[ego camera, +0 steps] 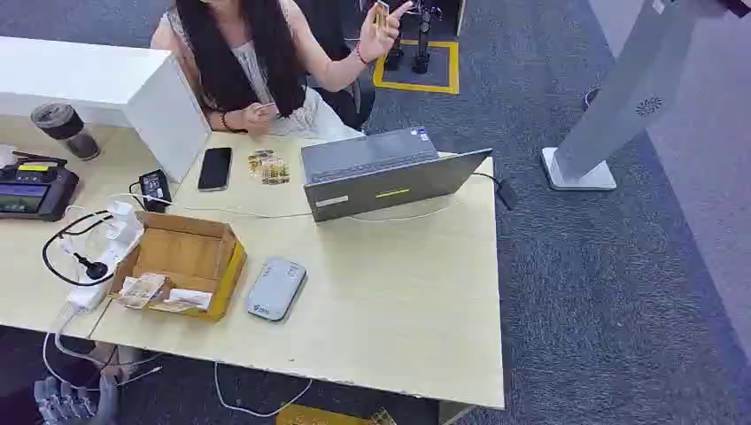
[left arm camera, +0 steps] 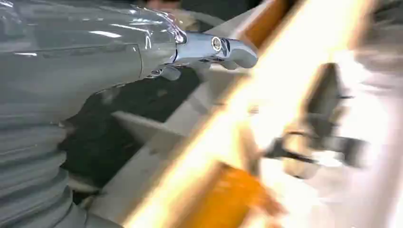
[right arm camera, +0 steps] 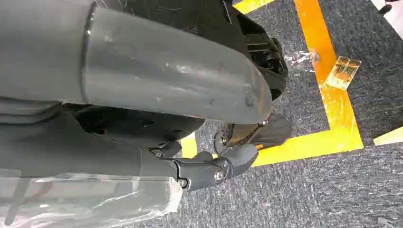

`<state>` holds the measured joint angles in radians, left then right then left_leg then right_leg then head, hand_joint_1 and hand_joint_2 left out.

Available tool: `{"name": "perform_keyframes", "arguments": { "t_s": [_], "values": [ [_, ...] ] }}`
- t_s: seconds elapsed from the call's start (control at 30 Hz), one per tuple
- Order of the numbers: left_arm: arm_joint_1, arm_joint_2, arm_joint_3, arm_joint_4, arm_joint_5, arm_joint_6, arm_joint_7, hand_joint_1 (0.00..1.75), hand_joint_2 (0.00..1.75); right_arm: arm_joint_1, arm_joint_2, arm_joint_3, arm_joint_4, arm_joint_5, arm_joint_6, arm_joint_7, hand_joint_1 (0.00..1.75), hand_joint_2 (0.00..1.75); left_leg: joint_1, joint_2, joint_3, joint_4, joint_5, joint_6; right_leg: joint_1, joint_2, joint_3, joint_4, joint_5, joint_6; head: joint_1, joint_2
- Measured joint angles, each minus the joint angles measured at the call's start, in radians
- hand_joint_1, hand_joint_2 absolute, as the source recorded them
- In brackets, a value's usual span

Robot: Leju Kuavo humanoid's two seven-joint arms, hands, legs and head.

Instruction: Pass the card to the sensor for recognition and then transmit it.

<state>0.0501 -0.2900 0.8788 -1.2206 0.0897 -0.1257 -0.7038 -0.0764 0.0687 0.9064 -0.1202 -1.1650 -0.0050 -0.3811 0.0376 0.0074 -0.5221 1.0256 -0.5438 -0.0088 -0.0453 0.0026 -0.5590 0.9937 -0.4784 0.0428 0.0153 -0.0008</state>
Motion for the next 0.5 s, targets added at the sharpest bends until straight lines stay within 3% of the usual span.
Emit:
{"name": "perform_keyframes", "arguments": {
  "t_s": [0.13, 0.3, 0.5],
  "values": [
    [0.056, -0.019, -0.132, -0.223, 0.036, 0.082, 0.000, 0.00, 1.75, -0.002, 0.000, 0.013, 0.001, 0.003, -0.001, 0.001, 0.00, 0.00, 0.001, -0.001, 0.000, 0.000, 0.000, 0.000, 0.001, -0.001, 0.000, 0.000, 0.000, 0.000, -0.001, 0.000],
    [0.090, -0.023, -0.249, -0.431, 0.033, 0.127, 0.000, 0.00, 1.75, -0.005, 0.000, 0.028, 0.002, 0.005, -0.014, 0.011, 0.00, 0.00, 0.001, -0.001, 0.000, 0.000, 0.000, 0.000, 0.001, -0.001, 0.001, 0.000, 0.000, 0.000, -0.001, 0.000],
    [0.093, -0.021, -0.339, -0.608, -0.103, 0.209, 0.000, 0.00, 1.75, -0.009, 0.000, 0.060, 0.002, 0.034, -0.019, 0.019, 0.00, 0.00, 0.001, -0.001, 0.001, 0.000, 0.000, 0.000, 0.001, -0.001, 0.000, 0.000, 0.000, 0.000, -0.001, 0.000]
  ]
}}
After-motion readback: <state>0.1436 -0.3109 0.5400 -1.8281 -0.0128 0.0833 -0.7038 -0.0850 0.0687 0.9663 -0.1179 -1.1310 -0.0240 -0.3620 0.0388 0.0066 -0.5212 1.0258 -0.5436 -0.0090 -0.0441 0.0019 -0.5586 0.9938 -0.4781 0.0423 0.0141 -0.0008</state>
